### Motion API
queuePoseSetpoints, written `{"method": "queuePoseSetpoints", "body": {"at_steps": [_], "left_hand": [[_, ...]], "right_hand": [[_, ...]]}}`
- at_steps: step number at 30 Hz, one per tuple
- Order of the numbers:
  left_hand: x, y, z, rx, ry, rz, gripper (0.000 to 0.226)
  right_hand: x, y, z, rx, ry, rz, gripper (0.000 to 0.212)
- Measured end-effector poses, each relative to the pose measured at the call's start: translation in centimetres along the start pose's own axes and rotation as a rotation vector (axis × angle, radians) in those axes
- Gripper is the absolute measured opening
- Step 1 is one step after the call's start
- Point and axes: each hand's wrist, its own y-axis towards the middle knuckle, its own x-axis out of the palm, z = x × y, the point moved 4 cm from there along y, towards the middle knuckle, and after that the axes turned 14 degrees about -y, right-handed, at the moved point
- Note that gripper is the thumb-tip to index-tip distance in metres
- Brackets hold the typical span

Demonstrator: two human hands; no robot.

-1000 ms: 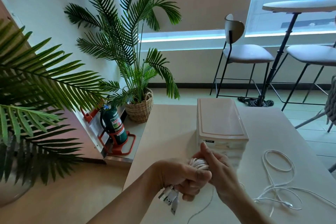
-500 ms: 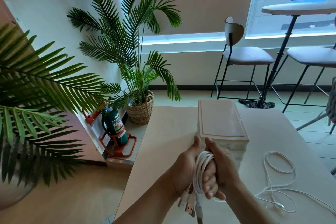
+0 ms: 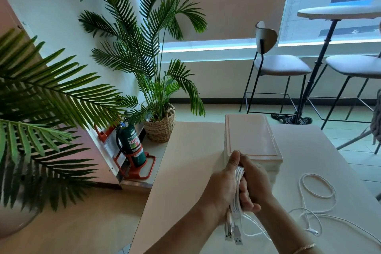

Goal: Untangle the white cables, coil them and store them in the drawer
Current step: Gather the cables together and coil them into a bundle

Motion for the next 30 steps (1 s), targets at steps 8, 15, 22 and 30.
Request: {"method": "queuePoseSetpoints", "body": {"at_steps": [8,15,22,30], "left_hand": [[-0.5,0.1,0.3,0.111,0.016,0.059,0.059],[-1.7,0.7,1.1,-0.025,-0.149,-0.214,0.060],[-3.1,1.1,1.8,-0.003,-0.291,-0.322,0.056],[-4.1,2.0,4.6,0.083,-0.542,-0.329,0.054]], "right_hand": [[-0.5,1.0,-0.4,-0.064,-0.246,0.108,0.056],[-0.3,-0.1,-2.9,-0.274,-0.703,0.275,0.055],[0.6,0.3,-3.1,-0.232,-0.447,-0.270,0.041],[-0.3,-0.7,-1.9,-0.214,-0.375,-0.440,0.025]]}}
